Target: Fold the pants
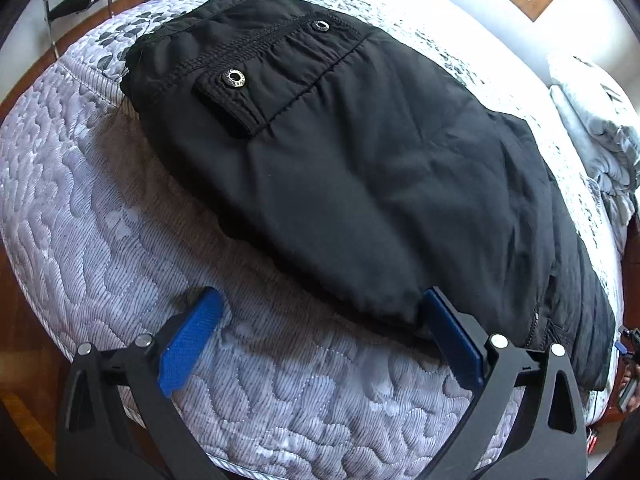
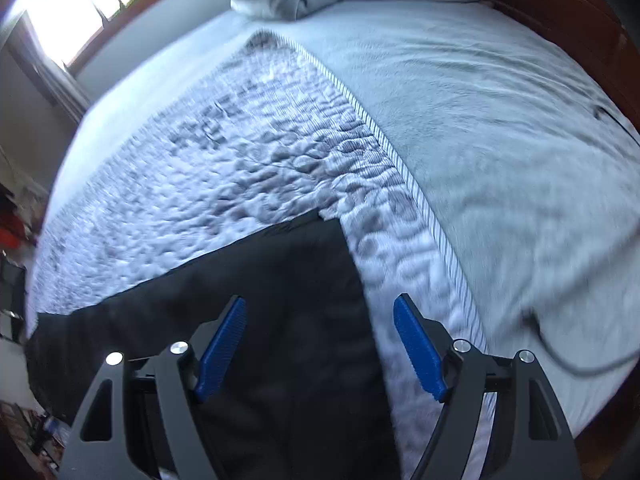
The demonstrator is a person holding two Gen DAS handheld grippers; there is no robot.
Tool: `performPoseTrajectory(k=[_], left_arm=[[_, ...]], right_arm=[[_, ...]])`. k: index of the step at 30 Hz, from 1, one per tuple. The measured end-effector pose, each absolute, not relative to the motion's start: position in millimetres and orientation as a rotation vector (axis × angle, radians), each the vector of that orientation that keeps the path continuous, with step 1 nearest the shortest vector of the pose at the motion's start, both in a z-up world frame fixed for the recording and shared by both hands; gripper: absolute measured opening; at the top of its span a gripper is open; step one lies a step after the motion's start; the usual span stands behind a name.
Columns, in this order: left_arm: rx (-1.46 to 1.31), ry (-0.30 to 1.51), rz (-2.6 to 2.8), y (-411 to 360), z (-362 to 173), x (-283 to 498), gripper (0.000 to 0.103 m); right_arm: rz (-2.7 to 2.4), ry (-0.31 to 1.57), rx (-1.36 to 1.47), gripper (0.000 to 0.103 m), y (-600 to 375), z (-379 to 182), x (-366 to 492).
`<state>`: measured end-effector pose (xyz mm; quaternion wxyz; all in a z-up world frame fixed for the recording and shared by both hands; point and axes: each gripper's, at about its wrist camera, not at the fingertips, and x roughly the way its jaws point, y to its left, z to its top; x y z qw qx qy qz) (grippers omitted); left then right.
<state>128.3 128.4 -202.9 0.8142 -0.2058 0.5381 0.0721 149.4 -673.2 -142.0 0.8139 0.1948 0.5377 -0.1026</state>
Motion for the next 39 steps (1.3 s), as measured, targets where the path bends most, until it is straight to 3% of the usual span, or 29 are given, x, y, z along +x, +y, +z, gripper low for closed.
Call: performPoseTrajectory(k=[4,5,6,10,12,17,19,21,25,31,33,39], left_arm=[[-0.437,1.155,0.168,124.5,-205.3,134.9,0.1],[-0.435,1.157,0.173,123.4,-205.9,136.7,0.101],[-0.432,1.16,0.178,123.4,-206.7,139.7,0.101],[-0.422,1.162,0.195,119.4,-210.4,149.5,0.101],[-0.415,1.161,0.204,116.5,-211.9,153.6,0.101],[-0.409,1.157,0.22,109.4,-213.7,159.4,0.101],[-0.411,1.159,0.222,110.8,-214.7,160.7,0.101],[-0.411,1.161,0.22,111.2,-215.6,161.0,0.101],[-0.412,1.165,0.213,112.7,-215.6,159.5,0.101],[-0.412,1.154,0.218,116.5,-214.4,162.2,0.101],[-0.413,1.149,0.219,116.1,-214.5,161.7,0.101],[-0.409,1.135,0.222,112.6,-214.2,157.1,0.101]], right_arm=[[-0.158,1.192,0.389,0.077,-676.6,-158.4,169.6],[-0.144,1.205,0.377,0.072,-675.3,-160.9,173.6],[-0.125,1.21,0.363,0.057,-673.5,-162.5,176.4],[-0.089,1.187,0.241,0.039,-664.4,-157.6,183.8],[-0.095,1.165,0.215,0.022,-664.5,-152.7,187.3],[-0.097,1.157,0.213,0.021,-664.1,-149.3,199.4],[-0.119,1.187,0.23,0.024,-665.1,-155.6,198.4],[-0.135,1.191,0.276,0.06,-668.5,-157.0,190.4],[-0.139,1.138,0.337,0.061,-669.1,-148.0,157.4],[-0.213,0.994,0.56,0.074,-672.3,-134.4,69.7],[-0.239,0.949,0.654,0.079,-671.3,-138.7,39.6],[-0.251,0.808,1.082,0.081,-660.1,-189.5,-26.1]])
